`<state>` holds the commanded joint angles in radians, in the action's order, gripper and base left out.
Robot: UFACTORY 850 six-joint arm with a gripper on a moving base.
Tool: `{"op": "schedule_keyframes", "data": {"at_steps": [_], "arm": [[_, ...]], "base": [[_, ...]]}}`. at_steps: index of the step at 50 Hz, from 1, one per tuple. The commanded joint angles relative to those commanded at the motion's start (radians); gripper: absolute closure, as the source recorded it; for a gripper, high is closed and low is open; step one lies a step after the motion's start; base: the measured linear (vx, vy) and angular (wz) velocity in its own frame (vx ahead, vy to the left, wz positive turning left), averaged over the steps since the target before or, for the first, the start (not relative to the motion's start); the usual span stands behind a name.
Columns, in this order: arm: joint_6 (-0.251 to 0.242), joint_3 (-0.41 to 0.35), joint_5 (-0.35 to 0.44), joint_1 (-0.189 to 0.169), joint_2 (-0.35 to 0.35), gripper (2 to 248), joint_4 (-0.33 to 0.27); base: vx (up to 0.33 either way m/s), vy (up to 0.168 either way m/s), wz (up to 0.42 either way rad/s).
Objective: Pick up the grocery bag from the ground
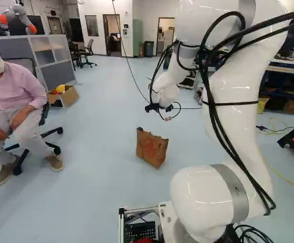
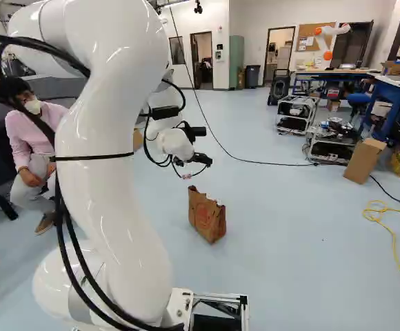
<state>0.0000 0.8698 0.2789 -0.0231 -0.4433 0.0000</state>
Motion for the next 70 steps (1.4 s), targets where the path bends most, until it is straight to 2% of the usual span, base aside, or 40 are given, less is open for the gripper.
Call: {"op": "schedule_keyframes", "data": {"at_steps": [27,70], "arm": [[0.000,0.226,-0.177,-0.054,-0.161,3,0.000],[0.000,0.606,-0.407,-0.130,-0.410,3,0.000]], "base": [[0.000,0.000,0.000],[0.000,0.000,0.000]]}}
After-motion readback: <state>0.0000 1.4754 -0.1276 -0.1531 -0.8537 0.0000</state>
